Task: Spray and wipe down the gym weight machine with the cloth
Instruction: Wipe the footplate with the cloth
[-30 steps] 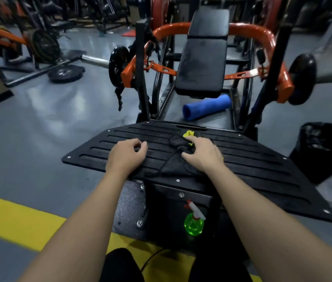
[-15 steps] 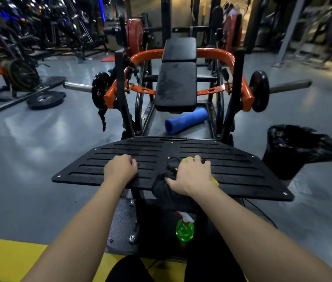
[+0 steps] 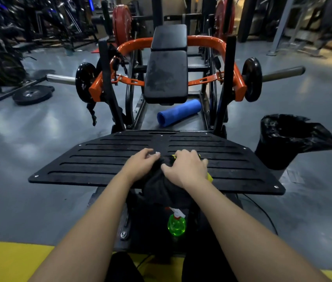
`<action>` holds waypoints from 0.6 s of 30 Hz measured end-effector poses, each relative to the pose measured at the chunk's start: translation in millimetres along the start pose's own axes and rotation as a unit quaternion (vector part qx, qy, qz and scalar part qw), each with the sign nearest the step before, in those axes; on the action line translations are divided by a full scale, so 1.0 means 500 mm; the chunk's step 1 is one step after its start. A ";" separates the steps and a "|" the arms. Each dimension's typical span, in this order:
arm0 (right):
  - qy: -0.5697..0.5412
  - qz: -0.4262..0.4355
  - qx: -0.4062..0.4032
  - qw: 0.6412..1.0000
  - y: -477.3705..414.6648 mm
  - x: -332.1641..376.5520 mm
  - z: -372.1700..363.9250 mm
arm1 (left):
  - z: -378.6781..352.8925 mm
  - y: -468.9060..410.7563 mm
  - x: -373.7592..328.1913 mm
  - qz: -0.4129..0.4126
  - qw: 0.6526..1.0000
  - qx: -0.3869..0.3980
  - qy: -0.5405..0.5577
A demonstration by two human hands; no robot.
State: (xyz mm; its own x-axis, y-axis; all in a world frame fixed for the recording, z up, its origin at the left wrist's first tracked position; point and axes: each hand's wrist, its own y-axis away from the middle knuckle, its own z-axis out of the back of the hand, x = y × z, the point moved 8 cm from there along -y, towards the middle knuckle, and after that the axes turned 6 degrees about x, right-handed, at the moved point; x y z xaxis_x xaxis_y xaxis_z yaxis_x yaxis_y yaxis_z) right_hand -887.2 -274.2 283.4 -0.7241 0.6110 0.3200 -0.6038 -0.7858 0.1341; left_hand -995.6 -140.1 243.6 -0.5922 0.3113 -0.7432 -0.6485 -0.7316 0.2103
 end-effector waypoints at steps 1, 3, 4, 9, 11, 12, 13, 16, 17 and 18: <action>-0.003 -0.013 -0.001 1.000 -0.011 0.000 0.000 | -0.006 0.001 -0.003 -0.006 0.999 -0.010 -0.036; 0.001 -0.039 -0.011 0.999 -0.027 0.007 -0.002 | -0.012 0.007 -0.015 -0.013 0.992 -0.041 -0.122; 0.010 -0.045 -0.022 0.999 -0.034 0.015 -0.004 | -0.014 0.009 -0.018 -0.012 0.987 -0.057 -0.150; 0.022 -0.009 0.041 0.999 -0.087 0.042 -0.050 | 0.003 0.012 -0.016 0.006 0.979 -0.103 -0.175; 0.021 0.008 0.039 0.999 -0.095 0.041 -0.048 | 0.007 0.020 -0.021 -0.009 0.984 -0.111 -0.137; 0.014 0.016 0.030 0.999 -0.093 0.040 -0.045 | 0.009 0.022 -0.024 -0.023 0.987 -0.113 -0.112; 0.006 0.026 0.021 0.999 -0.090 0.041 -0.041 | 0.011 0.024 -0.028 -0.038 0.990 -0.111 -0.083; -0.003 0.055 0.012 0.998 -0.076 0.044 -0.032 | 0.016 0.024 -0.032 -0.064 0.994 -0.090 -0.008; -0.004 0.062 0.010 0.998 -0.071 0.043 -0.028 | 0.017 0.022 -0.032 -0.063 0.995 -0.083 0.008; -0.005 0.069 0.010 0.998 -0.065 0.042 -0.025 | 0.017 0.020 -0.031 -0.059 0.995 -0.077 0.020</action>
State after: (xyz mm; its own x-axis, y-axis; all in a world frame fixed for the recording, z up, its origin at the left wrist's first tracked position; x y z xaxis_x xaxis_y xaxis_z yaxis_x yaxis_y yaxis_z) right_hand -887.0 -234.7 274.1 -0.7965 0.4953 0.3469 -0.4909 -0.8646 0.1073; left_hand -997.0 -147.2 262.8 -0.4939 0.3783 -0.7829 -0.6301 -0.7762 0.0225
